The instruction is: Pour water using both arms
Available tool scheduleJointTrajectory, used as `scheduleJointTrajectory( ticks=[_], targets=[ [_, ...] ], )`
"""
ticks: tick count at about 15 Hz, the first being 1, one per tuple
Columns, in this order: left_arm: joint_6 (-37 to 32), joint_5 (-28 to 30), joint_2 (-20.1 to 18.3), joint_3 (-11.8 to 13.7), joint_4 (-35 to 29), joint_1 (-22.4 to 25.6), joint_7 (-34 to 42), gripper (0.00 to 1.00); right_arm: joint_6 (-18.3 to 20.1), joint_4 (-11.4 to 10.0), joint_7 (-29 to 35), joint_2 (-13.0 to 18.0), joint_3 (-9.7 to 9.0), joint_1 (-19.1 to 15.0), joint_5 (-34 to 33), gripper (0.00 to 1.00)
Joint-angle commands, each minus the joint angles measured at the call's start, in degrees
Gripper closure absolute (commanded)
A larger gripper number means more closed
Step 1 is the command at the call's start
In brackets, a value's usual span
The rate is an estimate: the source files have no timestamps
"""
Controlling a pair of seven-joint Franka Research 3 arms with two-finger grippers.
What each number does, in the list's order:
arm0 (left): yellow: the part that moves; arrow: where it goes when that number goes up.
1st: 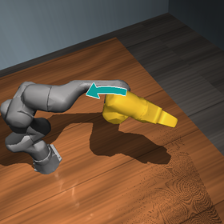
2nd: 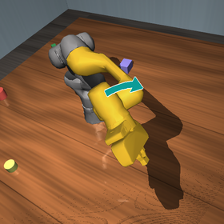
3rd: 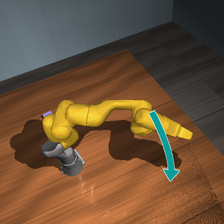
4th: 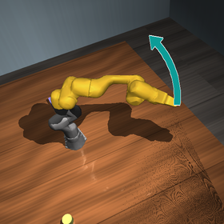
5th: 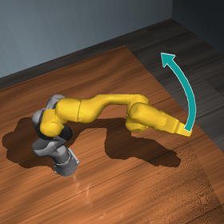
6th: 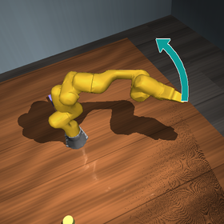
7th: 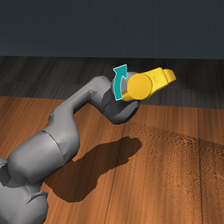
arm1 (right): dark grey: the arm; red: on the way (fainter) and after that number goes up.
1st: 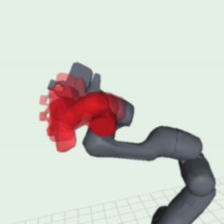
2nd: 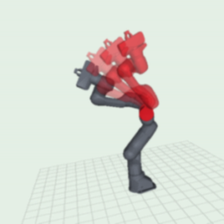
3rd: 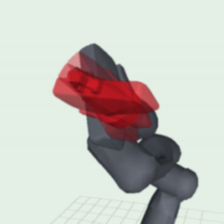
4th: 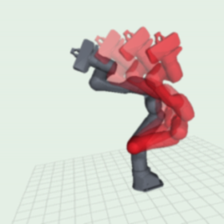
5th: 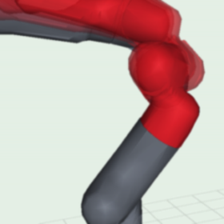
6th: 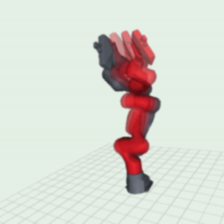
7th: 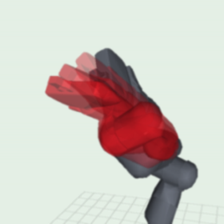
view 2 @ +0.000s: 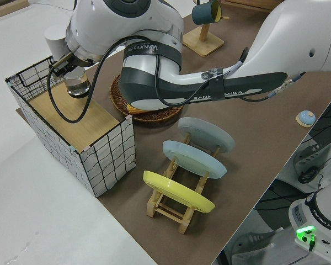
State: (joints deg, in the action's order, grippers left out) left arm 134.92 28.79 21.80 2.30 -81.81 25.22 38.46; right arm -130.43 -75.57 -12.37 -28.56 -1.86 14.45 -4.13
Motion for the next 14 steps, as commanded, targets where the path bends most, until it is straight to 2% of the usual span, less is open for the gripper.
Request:
scheduleJointTrajectory(
  ticks=[1,5,8,10,12,14],
  targets=[
    [-6.3,-5.8,-2.8,0.7,2.0,-1.2,-6.2,1.00,2.0,-3.4,-4.0,3.2,-0.95,-3.7,-0.3,1.000],
    [-11.2,-12.0,-7.4,-0.5,2.1,-3.7,-15.4,1.00,8.2,-3.4,-3.2,3.9,-0.86,-7.0,0.0,1.000],
    [-13.2,-14.5,-11.5,-0.4,0.5,-6.1,-20.0,1.00,18.3,-3.4,-1.6,5.3,-0.78,-6.5,-0.1,1.000],
    [-13.2,-17.4,-14.4,-0.4,-2.5,-8.6,-24.7,1.00,25.5,-4.0,4.2,6.3,-1.04,-5.4,-0.2,1.000],
    [-12.5,-21.7,-16.3,-0.5,-4.8,-11.9,-31.6,1.00,30.4,-6.3,9.4,8.1,-1.04,-3.1,-0.1,1.000],
    [-11.5,-23.4,-18.1,-0.5,-7.7,-14.0,-34.1,1.00,32.6,-9.8,14.3,9.8,-1.30,-1.4,1.7,1.000]
  ],
)
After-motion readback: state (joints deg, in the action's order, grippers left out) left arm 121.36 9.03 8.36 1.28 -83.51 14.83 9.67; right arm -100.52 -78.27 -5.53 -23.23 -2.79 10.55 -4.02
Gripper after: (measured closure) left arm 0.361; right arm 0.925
